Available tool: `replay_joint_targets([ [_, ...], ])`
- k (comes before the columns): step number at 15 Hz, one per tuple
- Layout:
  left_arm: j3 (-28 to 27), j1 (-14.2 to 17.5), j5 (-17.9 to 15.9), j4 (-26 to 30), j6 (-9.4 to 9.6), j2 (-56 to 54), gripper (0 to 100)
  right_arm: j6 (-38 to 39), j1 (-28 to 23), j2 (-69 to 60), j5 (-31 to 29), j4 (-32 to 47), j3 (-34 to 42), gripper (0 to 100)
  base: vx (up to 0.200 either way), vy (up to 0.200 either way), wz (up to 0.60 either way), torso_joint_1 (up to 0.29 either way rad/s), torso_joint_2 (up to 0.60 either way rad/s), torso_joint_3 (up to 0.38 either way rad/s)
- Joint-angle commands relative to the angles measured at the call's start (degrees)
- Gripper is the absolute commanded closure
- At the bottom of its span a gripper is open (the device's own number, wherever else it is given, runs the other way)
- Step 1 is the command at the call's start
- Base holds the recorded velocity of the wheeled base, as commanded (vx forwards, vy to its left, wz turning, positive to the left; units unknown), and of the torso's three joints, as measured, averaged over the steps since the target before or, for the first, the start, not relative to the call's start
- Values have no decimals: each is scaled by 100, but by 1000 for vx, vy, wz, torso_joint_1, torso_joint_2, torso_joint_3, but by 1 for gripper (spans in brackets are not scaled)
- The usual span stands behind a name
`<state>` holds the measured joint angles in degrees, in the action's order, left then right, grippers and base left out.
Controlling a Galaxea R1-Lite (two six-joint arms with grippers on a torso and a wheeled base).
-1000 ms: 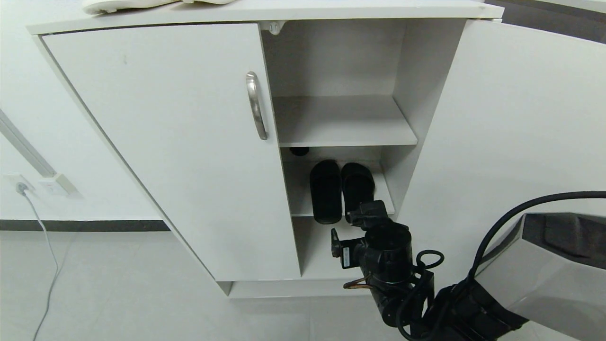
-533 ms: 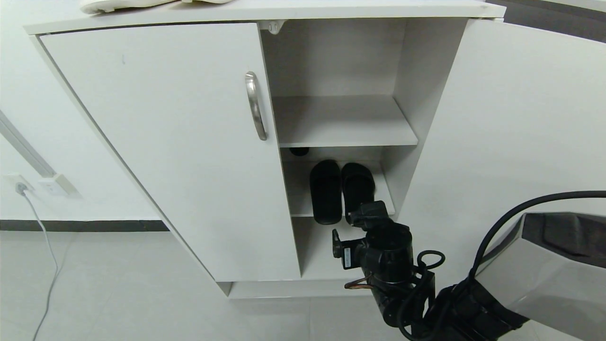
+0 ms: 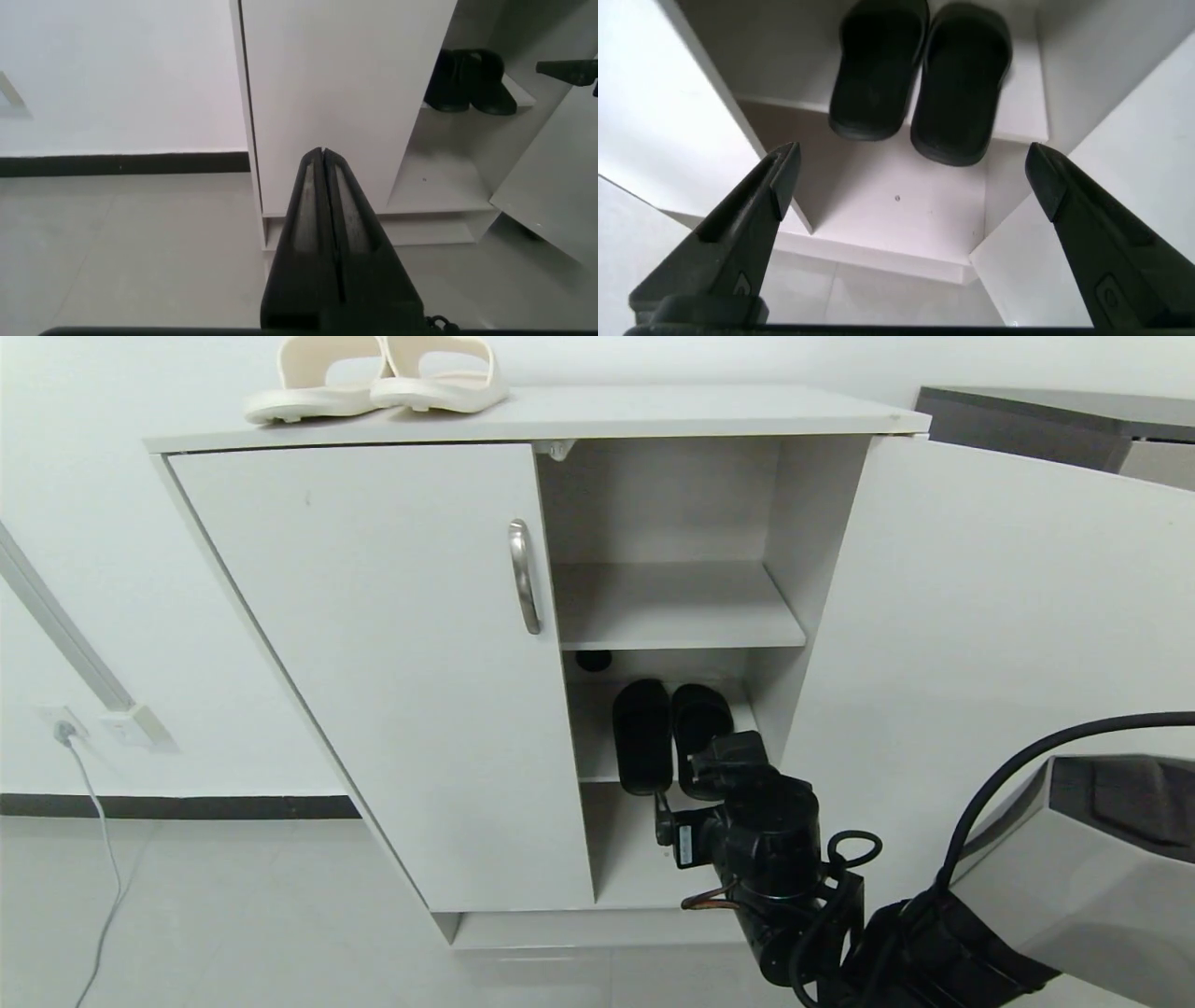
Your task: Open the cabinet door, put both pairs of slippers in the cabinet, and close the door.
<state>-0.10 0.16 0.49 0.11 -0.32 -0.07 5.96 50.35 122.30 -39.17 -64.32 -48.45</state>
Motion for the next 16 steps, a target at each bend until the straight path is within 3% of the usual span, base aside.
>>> replay_joint_targets([
  [1,1,2,4,-2,14,7,100,2,-7,-22,-3,-2,2,0,0,0,0,2,7,207],
  [10,1,2,4,-2,-12,7,100,2,1,-145,14,-2,72,0,0,0,0,1,0,25],
  [16,1,2,-5,-2,-21,7,100,2,72,-171,32,-2,90,0,0,200,0,5,2,4],
])
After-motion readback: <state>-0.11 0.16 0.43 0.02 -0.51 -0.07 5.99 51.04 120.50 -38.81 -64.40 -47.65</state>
